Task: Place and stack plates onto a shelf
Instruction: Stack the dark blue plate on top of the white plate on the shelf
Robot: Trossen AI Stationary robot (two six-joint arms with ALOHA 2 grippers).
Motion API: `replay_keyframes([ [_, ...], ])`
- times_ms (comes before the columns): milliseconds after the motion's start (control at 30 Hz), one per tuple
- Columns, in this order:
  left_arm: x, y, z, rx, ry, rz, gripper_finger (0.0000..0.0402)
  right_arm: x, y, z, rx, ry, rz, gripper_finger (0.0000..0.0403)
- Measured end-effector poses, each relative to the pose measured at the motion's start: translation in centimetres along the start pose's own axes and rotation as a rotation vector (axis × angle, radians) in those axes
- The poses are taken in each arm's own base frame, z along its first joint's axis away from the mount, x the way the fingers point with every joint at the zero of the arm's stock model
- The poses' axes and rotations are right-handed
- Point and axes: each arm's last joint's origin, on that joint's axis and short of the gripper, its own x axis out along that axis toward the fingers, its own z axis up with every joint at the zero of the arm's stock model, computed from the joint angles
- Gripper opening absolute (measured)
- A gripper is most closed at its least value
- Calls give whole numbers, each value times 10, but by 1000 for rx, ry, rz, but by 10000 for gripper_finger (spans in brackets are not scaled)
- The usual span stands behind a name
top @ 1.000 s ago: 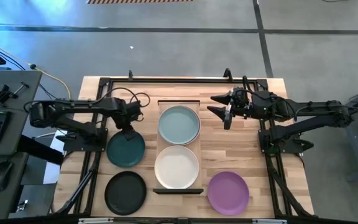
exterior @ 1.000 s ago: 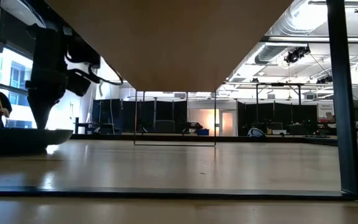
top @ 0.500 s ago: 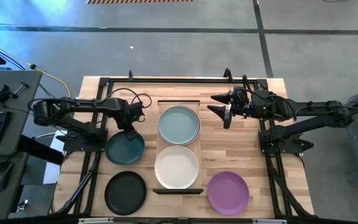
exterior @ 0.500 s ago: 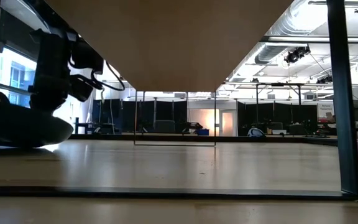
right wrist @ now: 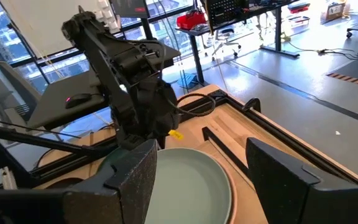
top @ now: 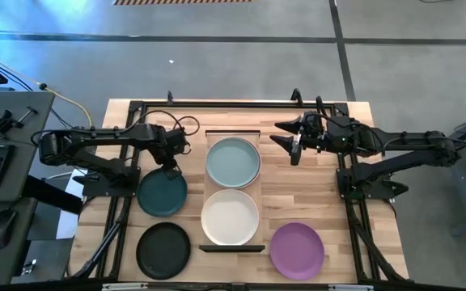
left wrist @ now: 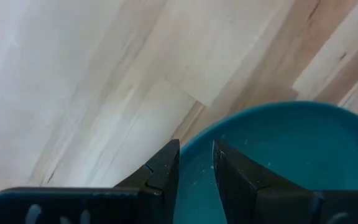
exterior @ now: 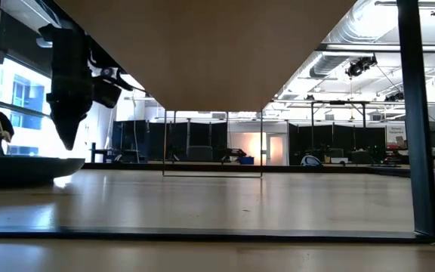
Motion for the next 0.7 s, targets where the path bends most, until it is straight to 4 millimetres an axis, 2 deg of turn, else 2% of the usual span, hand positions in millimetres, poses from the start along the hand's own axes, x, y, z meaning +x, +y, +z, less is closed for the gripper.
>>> replay_keyframes([
  [200,7,-1,0,90,66,-27,85,1,-2,1,2,0,-3,228],
  [533,24,0,5,78,151,3,85,1,-2,1,2,1,-2,228],
  [700,26,1,6,76,163,5,85,1,-2,1,2,1,-2,228],
])
